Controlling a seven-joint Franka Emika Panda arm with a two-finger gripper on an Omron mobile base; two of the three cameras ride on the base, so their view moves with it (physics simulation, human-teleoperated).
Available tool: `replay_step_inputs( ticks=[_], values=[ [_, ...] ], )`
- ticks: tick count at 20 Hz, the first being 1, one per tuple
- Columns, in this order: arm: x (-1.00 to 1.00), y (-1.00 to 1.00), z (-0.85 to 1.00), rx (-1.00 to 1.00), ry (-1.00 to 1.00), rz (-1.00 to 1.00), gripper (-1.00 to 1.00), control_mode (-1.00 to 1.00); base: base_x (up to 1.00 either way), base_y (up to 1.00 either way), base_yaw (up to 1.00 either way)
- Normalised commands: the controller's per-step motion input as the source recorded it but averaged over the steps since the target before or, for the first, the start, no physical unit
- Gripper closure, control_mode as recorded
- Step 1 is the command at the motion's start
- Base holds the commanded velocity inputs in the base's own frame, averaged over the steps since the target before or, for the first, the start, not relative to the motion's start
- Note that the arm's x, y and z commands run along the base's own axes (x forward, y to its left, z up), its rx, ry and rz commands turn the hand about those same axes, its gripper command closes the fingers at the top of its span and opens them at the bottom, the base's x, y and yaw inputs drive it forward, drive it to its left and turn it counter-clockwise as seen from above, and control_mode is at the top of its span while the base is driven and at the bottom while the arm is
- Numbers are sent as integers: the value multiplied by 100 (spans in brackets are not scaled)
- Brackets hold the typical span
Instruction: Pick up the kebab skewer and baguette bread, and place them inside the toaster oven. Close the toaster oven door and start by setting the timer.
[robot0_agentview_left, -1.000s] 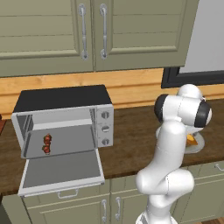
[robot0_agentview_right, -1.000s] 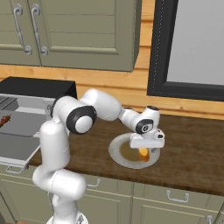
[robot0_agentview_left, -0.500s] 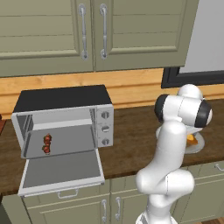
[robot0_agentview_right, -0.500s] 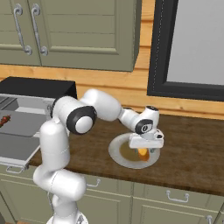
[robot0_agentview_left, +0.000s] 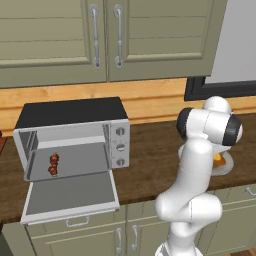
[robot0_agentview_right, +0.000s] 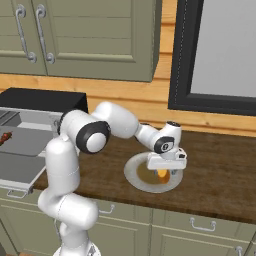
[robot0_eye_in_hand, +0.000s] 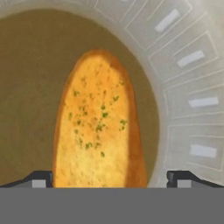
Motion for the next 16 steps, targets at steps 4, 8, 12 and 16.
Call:
replay_step_inputs(
  ticks=[4,8,12,16],
  values=[
    [0,19,-25,0,0,0,-100,-100,0,0,0],
    [0,23,-35,0,3,0,100,-100,0,0,0],
    [0,26,-41,0,5,0,100,-100,0,0,0],
    [0,29,-39,0,5,0,100,-100,0,0,0]
  ],
)
